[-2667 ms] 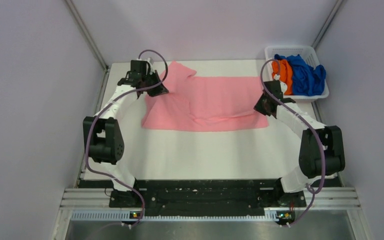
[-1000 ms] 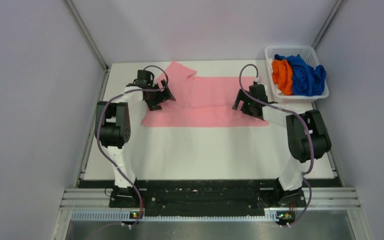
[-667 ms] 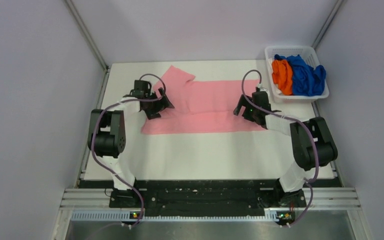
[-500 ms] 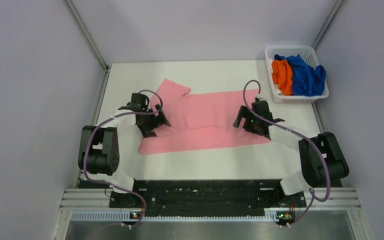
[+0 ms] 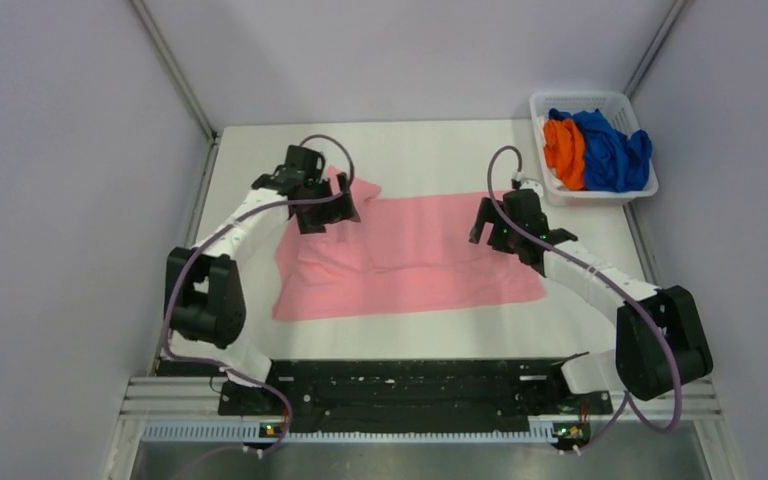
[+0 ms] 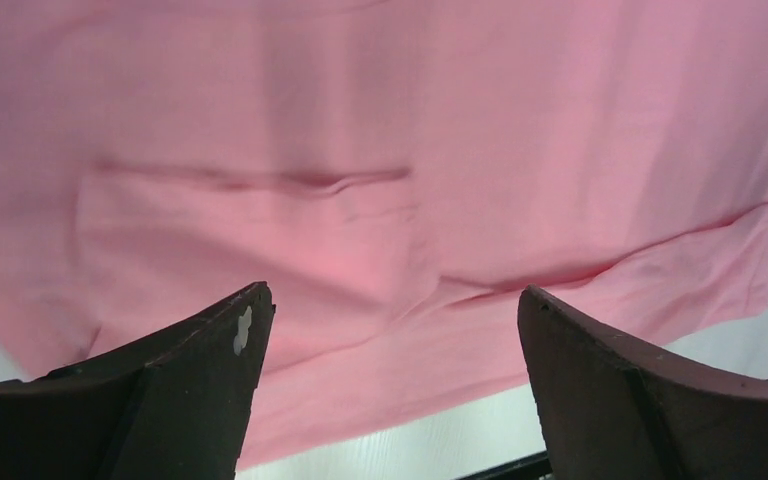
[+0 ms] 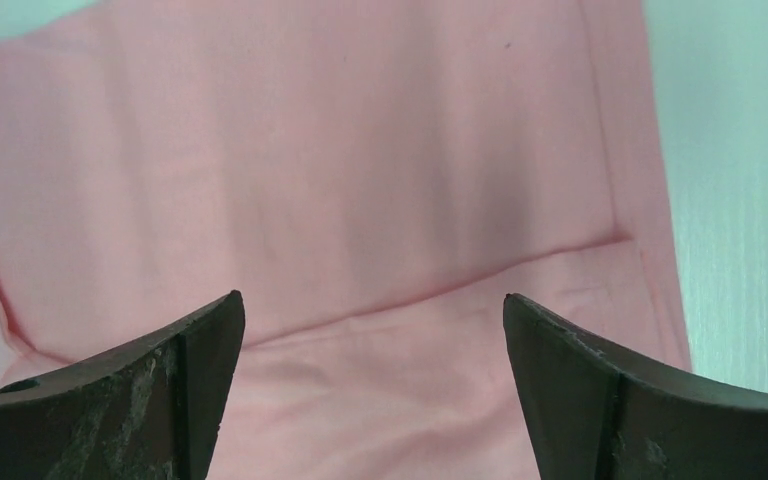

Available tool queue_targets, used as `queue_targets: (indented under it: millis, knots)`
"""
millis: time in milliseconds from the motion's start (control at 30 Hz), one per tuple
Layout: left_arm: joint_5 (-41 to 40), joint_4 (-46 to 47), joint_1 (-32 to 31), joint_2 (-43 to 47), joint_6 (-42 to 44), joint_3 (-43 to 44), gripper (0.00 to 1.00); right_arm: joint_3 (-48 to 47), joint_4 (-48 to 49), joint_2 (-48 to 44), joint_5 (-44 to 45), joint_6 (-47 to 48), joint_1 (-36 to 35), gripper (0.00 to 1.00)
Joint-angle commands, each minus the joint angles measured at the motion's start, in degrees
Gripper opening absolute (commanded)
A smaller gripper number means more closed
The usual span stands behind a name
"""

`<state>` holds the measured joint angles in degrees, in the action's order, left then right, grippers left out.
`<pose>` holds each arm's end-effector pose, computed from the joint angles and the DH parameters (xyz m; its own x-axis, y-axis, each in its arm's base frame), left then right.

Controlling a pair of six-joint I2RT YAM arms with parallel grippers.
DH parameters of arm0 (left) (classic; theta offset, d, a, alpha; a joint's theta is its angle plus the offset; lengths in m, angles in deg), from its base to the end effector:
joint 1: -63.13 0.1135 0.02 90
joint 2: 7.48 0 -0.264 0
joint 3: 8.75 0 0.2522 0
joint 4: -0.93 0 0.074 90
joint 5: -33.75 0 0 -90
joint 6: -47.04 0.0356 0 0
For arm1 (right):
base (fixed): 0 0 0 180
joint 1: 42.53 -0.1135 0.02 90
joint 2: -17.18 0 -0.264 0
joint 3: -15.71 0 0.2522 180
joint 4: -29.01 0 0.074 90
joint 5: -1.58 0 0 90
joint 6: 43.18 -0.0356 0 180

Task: Fold and stack the t-shirts
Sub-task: Fold the flattened tshirt in 1/3 of the way

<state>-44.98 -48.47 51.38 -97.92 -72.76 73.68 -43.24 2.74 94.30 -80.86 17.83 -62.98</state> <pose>0.3221 -0.0741 0.2506 -0.8663 -0.3176 -0.3856 -0.1472 0.8999 -0.4106 0.2629 0.0930 0.2157 -0.6990 0.2521 -0.6692 0.0920 0.9597 0.2655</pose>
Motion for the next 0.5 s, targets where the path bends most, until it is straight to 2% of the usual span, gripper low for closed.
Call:
queue_targets:
  millis: [0, 167, 400, 467]
  knots:
    - [-2.4, -0.7, -7.2, -12.7, 7.1, 12.8, 0.93, -1.0, 7.5, 1.8, 5.8, -3.6, 1.7, 0.99]
    - [-5.1, -5.9, -10.2, -22.0, 8.9, 21.7, 0.80, -0.6, 5.5, 0.2, 7.6, -2.2, 4.4, 0.99]
    - [-12.7, -7.6, -14.4, -25.3, 8.4, 22.0, 0.65, 2.2, 4.4, -3.1, 8.7, -1.6, 7.5, 0.99]
    - [-15.0, -7.6, -14.7, -26.2, 7.1, 22.2, 0.58, 2.9, 4.2, -3.6, 8.7, -1.4, 7.6, 0.99]
